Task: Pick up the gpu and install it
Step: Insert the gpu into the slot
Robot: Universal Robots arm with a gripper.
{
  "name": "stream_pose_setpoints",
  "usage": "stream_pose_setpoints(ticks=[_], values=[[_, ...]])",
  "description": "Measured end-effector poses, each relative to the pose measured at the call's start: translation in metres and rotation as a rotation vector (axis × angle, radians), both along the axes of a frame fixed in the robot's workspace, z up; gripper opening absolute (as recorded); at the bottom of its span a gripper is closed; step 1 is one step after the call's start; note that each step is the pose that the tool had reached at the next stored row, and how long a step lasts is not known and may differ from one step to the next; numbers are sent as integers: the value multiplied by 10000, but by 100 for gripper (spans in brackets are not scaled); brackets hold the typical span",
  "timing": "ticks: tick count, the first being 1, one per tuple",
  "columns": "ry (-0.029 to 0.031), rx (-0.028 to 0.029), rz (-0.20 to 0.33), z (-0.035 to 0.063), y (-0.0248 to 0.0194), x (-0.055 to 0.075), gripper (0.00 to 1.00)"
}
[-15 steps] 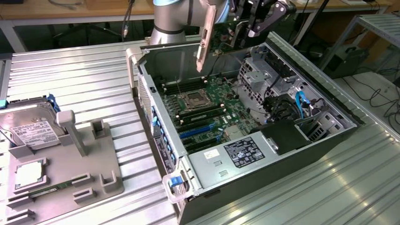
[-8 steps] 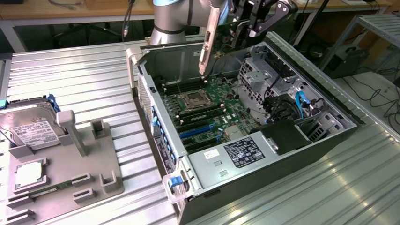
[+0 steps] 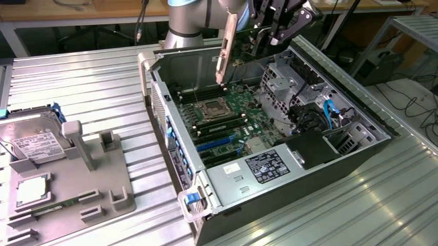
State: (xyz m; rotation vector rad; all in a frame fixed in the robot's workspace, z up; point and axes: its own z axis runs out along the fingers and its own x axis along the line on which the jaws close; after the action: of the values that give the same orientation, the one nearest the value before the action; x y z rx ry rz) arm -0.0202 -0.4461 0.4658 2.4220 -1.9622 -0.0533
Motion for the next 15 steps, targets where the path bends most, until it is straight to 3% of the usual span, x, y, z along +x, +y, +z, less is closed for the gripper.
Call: stream_pose_setpoints(ticks=[4, 15], values=[[-2, 2, -466, -42, 3, 2, 28], [-28, -12, -524, -140, 5, 2, 28]])
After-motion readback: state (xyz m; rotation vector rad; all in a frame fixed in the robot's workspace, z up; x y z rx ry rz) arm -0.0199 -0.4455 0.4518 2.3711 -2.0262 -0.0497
